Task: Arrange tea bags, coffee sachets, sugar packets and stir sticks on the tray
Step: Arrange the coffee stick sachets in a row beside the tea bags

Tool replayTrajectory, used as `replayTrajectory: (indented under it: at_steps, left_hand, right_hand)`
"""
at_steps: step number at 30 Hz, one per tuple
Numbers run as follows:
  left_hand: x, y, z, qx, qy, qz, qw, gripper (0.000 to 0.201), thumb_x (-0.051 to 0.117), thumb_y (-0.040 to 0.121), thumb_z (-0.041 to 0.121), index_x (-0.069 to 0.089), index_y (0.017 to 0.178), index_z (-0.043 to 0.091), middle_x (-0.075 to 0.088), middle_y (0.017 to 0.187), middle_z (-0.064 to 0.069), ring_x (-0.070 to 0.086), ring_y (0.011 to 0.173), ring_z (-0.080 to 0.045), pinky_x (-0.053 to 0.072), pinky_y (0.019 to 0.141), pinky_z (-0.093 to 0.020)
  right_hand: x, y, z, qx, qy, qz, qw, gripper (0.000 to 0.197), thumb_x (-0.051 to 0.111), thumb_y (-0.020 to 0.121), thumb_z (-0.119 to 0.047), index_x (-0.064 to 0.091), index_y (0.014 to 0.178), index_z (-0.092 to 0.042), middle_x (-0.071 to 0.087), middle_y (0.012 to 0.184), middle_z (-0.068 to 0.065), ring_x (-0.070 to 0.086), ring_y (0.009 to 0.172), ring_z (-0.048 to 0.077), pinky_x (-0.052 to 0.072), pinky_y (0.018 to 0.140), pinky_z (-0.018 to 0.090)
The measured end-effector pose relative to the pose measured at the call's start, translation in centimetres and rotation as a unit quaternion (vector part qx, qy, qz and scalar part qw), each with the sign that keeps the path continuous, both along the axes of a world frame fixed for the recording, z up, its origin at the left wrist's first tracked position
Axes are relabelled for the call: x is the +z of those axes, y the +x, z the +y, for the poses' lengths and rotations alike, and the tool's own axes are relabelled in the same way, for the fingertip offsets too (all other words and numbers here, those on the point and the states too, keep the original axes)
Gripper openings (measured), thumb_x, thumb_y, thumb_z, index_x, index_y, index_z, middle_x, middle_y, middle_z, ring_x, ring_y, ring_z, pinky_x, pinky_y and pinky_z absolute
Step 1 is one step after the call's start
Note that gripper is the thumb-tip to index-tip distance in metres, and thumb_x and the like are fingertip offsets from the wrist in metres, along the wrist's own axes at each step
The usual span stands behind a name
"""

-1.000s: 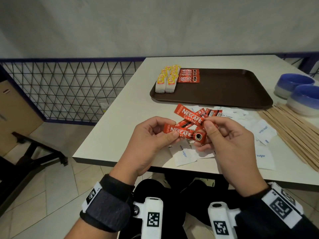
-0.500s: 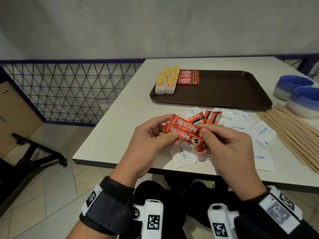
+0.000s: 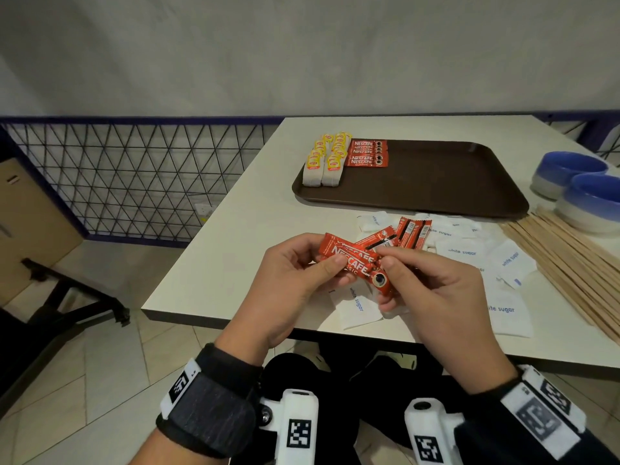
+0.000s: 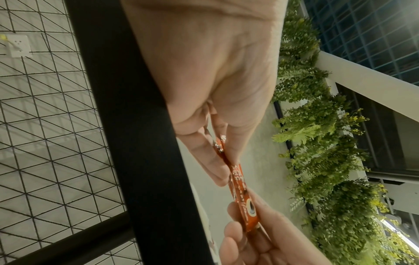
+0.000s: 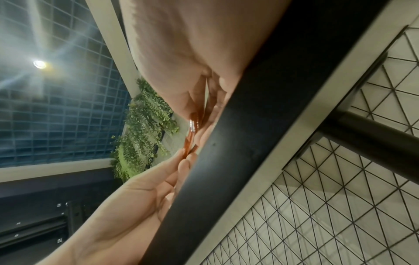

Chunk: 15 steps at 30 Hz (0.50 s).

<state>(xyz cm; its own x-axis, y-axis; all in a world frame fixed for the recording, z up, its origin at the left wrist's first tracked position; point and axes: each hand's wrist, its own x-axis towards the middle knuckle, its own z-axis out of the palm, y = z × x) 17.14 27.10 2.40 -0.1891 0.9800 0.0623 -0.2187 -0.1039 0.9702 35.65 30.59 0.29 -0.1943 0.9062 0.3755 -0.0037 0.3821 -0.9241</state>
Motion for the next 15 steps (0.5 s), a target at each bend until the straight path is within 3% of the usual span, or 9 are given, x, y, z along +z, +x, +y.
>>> replayTrajectory:
  at_steps: [5, 9, 15]
  left_hand:
    - [0.20, 0.11, -0.06, 0.022, 0.000, -0.004, 1.000, 0.024, 0.065, 0.090, -0.001, 0.065, 0.112, -0.010, 0.066, 0.110, -0.033, 0.074, 0.076, -0.014, 0.059, 0.069, -0.020]
    - [0.22, 0.10, -0.15, 0.028, -0.005, 0.012, 1.000, 0.024, 0.066, 0.090, -0.001, 0.066, 0.112, -0.009, 0.069, 0.110, -0.029, 0.075, 0.078, -0.015, 0.059, 0.070, -0.020]
    - [0.32, 0.05, -0.42, 0.031, -0.010, 0.019, 0.999, 0.019, 0.068, 0.089, -0.002, 0.069, 0.108, -0.004, 0.072, 0.107, -0.024, 0.075, 0.083, -0.023, 0.060, 0.072, -0.024]
  right_hand:
    - [-0.10, -0.38, -0.18, 0.021, -0.009, 0.016, 1.000, 0.037, 0.076, 0.082, -0.029, 0.075, 0.118, -0.036, 0.077, 0.094, 0.003, 0.075, 0.075, 0.025, 0.064, 0.069, 0.044]
    - [-0.32, -0.51, -0.19, 0.011, 0.017, 0.012, 1.000, 0.036, 0.074, 0.089, -0.012, 0.075, 0.117, -0.035, 0.077, 0.099, 0.001, 0.076, 0.077, 0.024, 0.064, 0.069, 0.041]
    - [-0.11, -0.46, -0.13, -0.002, 0.024, 0.003, 1.000, 0.037, 0.073, 0.090, -0.004, 0.076, 0.115, -0.031, 0.077, 0.098, 0.002, 0.076, 0.076, 0.024, 0.064, 0.070, 0.040]
